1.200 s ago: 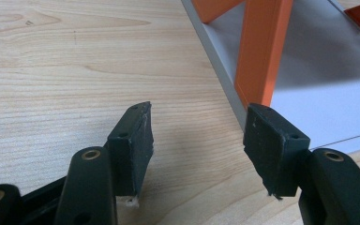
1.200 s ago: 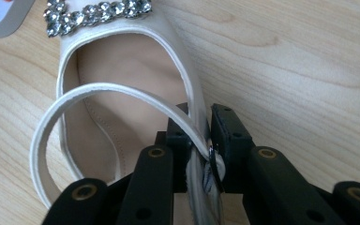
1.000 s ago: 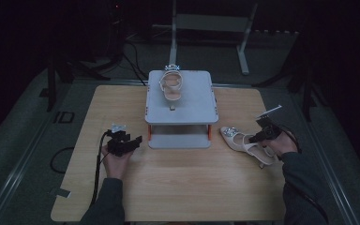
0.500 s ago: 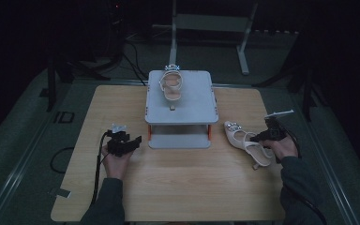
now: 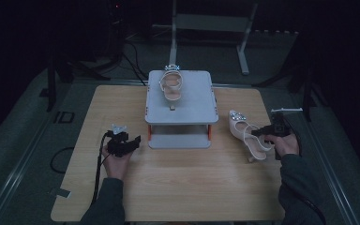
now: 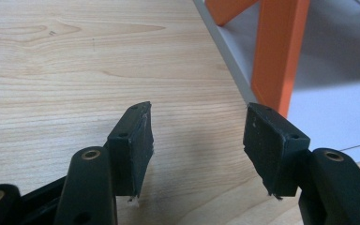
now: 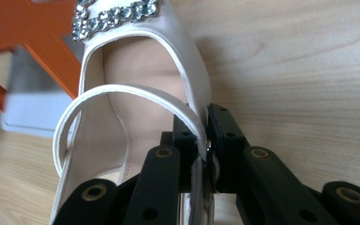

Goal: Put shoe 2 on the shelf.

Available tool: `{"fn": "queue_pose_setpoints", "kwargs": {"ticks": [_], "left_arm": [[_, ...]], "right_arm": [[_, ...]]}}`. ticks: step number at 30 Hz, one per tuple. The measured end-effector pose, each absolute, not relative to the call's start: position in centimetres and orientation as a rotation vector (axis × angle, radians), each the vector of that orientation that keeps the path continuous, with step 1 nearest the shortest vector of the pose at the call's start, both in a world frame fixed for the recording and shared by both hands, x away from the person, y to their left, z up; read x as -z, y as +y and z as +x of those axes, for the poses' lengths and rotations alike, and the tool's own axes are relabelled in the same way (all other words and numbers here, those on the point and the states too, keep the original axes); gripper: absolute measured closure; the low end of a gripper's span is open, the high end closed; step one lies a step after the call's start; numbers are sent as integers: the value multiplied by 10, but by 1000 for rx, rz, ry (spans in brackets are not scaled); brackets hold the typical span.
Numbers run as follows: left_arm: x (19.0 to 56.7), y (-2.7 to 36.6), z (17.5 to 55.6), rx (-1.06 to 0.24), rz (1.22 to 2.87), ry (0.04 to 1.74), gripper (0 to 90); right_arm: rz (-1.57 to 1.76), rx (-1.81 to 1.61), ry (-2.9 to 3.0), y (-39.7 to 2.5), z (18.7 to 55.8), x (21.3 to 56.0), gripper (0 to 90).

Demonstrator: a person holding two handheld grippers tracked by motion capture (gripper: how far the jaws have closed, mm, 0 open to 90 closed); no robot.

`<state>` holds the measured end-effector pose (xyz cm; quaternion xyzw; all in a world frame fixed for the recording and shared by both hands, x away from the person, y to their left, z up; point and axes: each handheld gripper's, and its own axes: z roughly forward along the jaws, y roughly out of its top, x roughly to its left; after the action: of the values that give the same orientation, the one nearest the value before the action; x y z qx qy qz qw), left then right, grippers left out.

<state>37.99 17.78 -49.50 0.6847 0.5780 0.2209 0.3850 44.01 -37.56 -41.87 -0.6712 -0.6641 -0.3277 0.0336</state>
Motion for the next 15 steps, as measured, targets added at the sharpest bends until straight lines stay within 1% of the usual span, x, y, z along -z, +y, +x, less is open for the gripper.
{"fn": "queue_pose_setpoints", "kwargs": {"ticks": [6,15], "left_arm": [[498,179,380,-605,1723,1494,425],[501,175,380,-648,1725,1495,425]], "right_arm": [[-2120,1096,-1945,-379,443,406,827],[-2137,1194,-1891,-373,447,385,826]]}}
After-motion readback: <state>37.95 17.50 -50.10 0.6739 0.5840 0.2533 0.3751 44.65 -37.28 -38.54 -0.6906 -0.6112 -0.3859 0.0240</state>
